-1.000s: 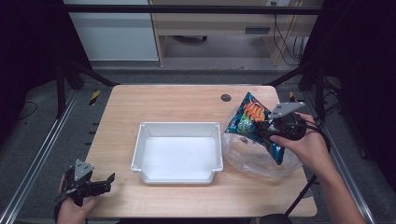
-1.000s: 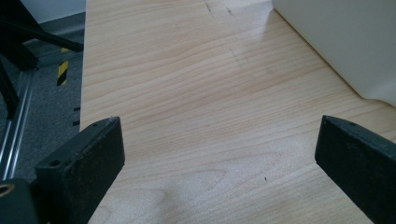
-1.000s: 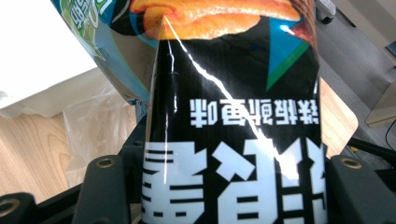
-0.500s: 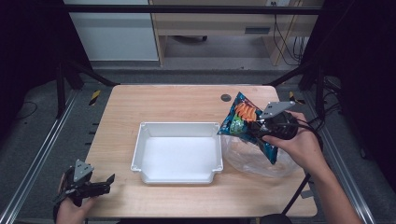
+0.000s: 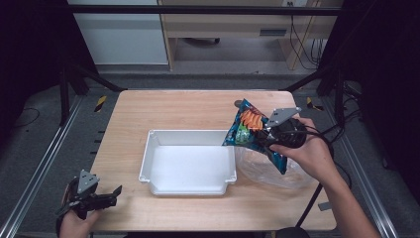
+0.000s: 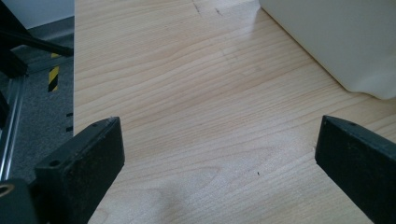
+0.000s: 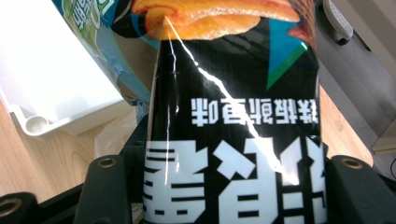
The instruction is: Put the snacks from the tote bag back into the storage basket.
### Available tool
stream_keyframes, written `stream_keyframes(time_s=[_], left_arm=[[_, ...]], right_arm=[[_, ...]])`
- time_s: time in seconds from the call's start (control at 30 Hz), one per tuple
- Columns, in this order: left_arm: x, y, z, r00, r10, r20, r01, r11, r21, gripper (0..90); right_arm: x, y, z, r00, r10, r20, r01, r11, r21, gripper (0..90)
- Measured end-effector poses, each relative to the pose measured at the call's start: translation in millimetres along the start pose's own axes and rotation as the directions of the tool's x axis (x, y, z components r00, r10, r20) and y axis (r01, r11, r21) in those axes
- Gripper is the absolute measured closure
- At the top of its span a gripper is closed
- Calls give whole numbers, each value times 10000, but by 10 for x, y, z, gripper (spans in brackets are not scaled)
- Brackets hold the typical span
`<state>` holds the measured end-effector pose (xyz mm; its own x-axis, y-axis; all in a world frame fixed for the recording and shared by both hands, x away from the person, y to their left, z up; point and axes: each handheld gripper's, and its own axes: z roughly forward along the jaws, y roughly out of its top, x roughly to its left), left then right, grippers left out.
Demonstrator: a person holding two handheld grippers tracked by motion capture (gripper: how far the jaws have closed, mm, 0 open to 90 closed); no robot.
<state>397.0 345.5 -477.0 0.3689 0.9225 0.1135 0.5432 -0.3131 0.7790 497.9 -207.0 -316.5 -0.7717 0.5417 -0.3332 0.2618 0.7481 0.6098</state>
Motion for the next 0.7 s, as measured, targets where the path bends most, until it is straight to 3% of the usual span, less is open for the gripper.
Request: stream_keyframes(time_s=[0.27, 0.7], left_arm=[[11, -10, -15, 9995, 83, 290, -83, 10000, -27, 8], [11, -11, -17, 9995, 2, 330, -1, 10000, -36, 23]], right_arm=[[79, 134, 37, 9991, -390, -166, 390, 9992, 5, 409], [159, 295, 144, 9964, -740, -406, 737, 9973, -75, 409]])
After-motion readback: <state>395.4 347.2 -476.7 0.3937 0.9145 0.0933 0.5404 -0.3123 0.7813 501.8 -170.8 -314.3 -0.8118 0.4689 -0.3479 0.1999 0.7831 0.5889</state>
